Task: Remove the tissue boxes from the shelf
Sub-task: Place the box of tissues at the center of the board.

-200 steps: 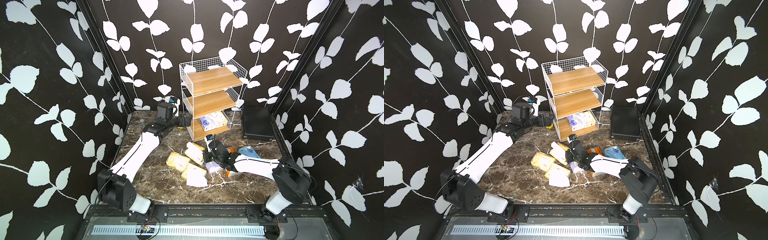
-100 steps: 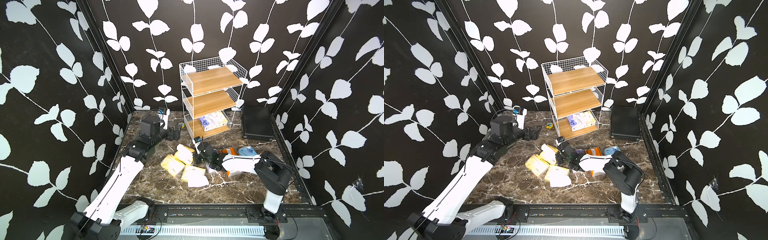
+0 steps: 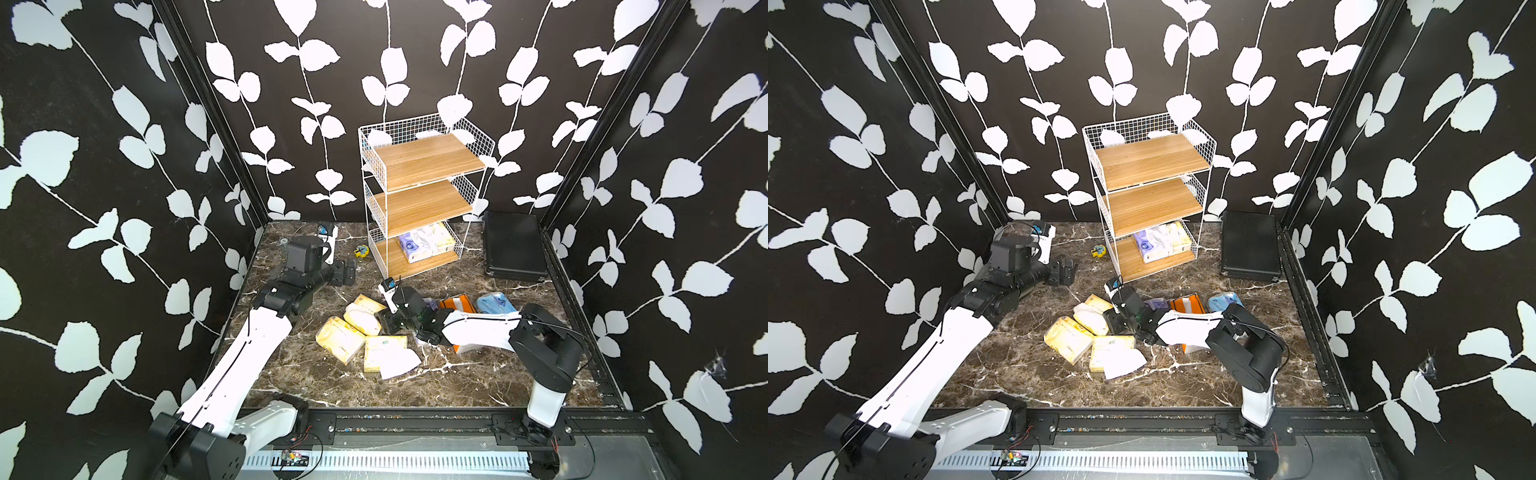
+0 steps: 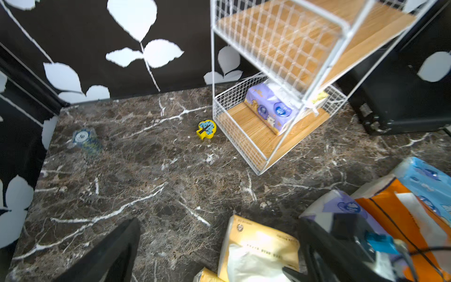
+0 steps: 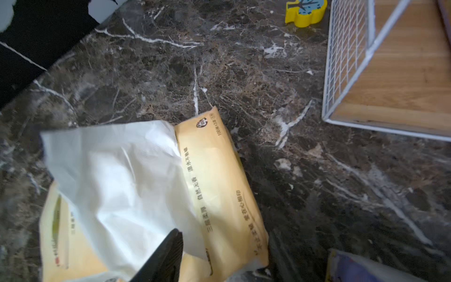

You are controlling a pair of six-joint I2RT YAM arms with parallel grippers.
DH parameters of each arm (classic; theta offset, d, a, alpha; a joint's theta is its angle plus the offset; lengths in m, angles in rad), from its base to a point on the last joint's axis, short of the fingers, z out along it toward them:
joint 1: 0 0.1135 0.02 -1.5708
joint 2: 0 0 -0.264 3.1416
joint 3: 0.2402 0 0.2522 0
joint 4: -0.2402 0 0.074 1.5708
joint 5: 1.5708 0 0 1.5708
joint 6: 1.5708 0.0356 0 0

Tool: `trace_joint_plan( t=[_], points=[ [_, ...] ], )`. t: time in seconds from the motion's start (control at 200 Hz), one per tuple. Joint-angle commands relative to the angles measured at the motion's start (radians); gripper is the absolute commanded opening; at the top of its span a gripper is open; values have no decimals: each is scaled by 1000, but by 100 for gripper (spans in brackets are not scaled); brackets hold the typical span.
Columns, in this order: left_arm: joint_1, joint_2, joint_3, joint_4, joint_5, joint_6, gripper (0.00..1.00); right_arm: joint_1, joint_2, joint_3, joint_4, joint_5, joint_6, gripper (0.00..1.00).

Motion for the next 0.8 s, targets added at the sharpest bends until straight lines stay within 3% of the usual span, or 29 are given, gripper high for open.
trace_joint_plan(
  t=[0.0,0.1,0.21,0.285,0.495,0.795],
  points=[
    [18,-2,27,35,30,39,99,1,-40,70,-26,42,10,65],
    [35,-17,-33,96,56,25,99,-17,-59,67,1,59,50,68],
    [39,-23,-41,83,63,44,99,-78,-86,-24,248,-72,171,70],
    [39,-27,-46,81,72,49,99,-104,-94,-26,272,-80,223,71],
    [39,-20,-42,93,80,51,99,-141,-99,48,160,-45,221,71],
    [39,-29,-58,114,97,47,99,-155,-179,-66,248,109,288,69]
  ],
)
